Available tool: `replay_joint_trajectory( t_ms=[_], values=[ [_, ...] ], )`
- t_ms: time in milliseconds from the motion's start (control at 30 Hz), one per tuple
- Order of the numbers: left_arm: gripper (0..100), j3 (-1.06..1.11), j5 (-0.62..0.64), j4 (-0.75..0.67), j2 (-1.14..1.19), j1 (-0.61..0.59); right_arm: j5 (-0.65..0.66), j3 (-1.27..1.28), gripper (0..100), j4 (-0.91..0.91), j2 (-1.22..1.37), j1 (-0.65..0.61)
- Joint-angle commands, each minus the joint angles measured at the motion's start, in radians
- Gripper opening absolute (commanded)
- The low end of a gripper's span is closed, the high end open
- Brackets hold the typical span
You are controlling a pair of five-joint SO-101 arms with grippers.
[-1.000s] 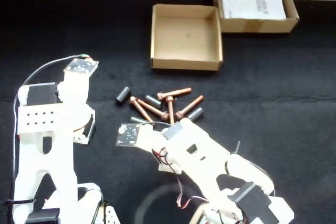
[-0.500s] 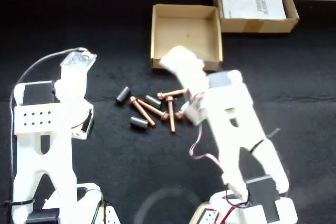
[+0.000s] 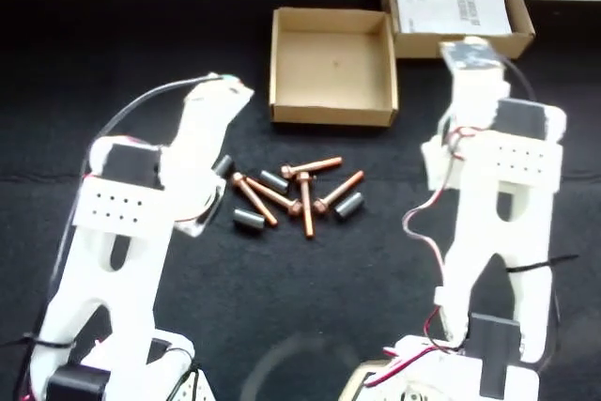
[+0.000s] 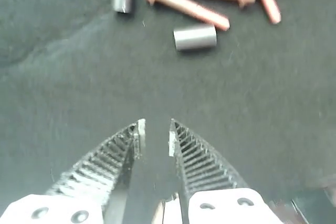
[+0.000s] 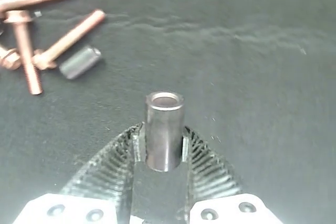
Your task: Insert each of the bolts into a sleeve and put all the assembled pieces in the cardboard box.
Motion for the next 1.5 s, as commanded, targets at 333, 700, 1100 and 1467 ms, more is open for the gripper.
replay_joint_trajectory(
  t_ms=[333,700,1100,1467],
  values=[
    [10,-0.14,0.115,-0.195,0.473,0.018,-0.021,0.17,0.6,-0.035,-0.323,0.059],
    [10,-0.395,0.311,-0.186,0.762,0.11,-0.018,0.404,0.6,-0.188,-0.42,0.059],
    [10,-0.481,0.47,-0.186,0.912,0.124,-0.015,0.409,0.6,-0.206,-0.418,0.059],
    [10,-0.486,0.546,-0.233,0.986,0.12,-0.015,0.407,0.6,-0.205,-0.426,0.059]
  ],
)
